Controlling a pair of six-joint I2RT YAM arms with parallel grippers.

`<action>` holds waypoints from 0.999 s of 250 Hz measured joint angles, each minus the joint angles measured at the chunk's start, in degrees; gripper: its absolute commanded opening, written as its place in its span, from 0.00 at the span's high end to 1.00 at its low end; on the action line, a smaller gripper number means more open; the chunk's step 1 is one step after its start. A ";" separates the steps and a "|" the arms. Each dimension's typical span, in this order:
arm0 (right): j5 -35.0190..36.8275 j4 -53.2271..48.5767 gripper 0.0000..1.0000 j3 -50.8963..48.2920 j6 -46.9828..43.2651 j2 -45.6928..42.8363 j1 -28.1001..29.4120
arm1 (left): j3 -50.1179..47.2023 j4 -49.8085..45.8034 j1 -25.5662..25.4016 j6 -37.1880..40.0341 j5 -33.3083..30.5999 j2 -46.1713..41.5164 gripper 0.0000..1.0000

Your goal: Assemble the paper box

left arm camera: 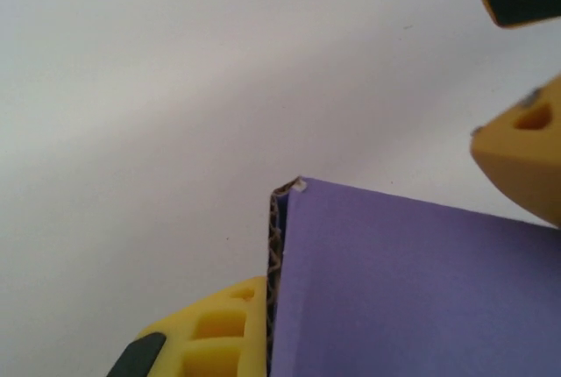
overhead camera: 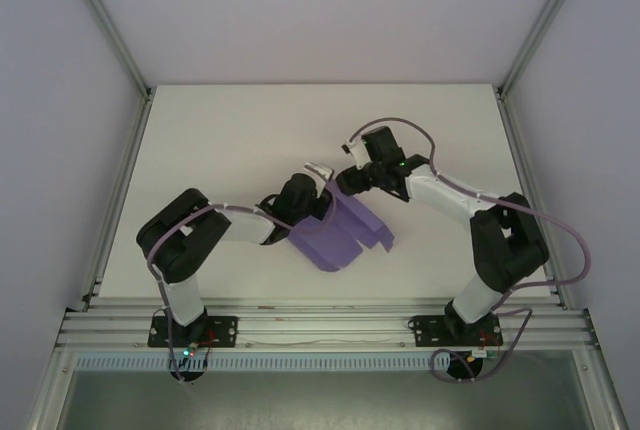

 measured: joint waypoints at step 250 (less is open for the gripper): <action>-8.96 -0.94 0.29 -22.60 8.74 -34.82 -3.78 | 1.70 -28.30 5.55 -17.68 11.41 -12.83 1.00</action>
